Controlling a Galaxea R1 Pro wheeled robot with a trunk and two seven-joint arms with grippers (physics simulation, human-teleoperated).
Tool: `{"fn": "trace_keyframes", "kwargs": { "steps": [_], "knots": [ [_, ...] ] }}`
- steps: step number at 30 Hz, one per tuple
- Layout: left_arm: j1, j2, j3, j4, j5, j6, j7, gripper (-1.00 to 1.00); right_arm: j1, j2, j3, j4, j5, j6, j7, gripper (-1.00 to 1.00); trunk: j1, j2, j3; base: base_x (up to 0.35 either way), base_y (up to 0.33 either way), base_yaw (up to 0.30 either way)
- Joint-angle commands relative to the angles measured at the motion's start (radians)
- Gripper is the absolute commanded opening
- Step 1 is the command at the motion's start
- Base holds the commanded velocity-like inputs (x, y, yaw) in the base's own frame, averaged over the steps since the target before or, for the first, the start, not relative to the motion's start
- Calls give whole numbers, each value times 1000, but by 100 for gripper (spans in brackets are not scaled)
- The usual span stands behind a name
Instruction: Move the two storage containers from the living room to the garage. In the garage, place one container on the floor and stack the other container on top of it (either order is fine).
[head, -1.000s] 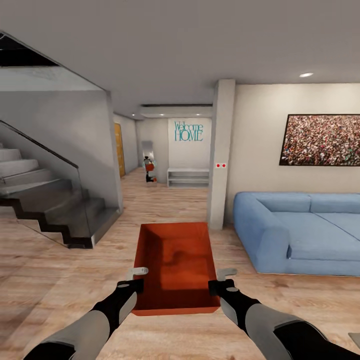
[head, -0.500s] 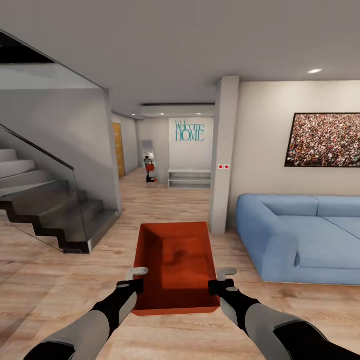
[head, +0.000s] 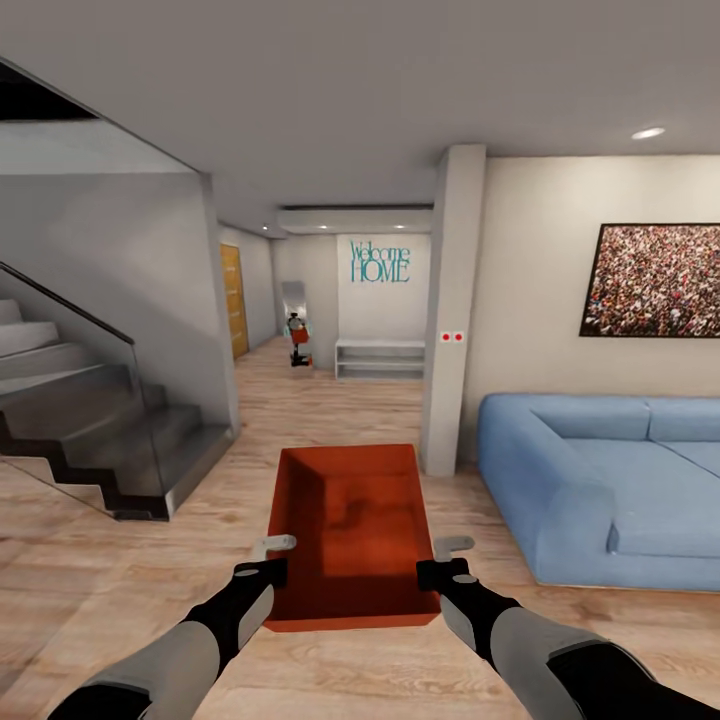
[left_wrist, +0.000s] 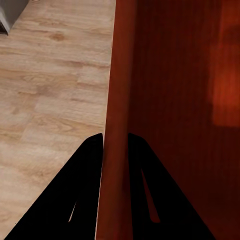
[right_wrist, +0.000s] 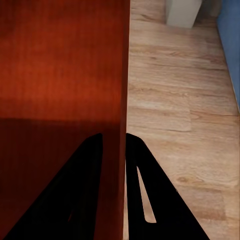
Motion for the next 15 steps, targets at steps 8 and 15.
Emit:
{"fn": "trace_keyframes", "kwargs": {
  "steps": [8,15],
  "knots": [
    [-1,45,81,-6,-13,8,13,-100,0,1,-24,2,-5,-2,-1,-100,1,-1,0,322,0,0],
    [-1,44,81,-7,-13,8,13,-100,0,1,-23,2,-5,-2,-1,-100,1,-1,0,323,0,0]
  ]
}}
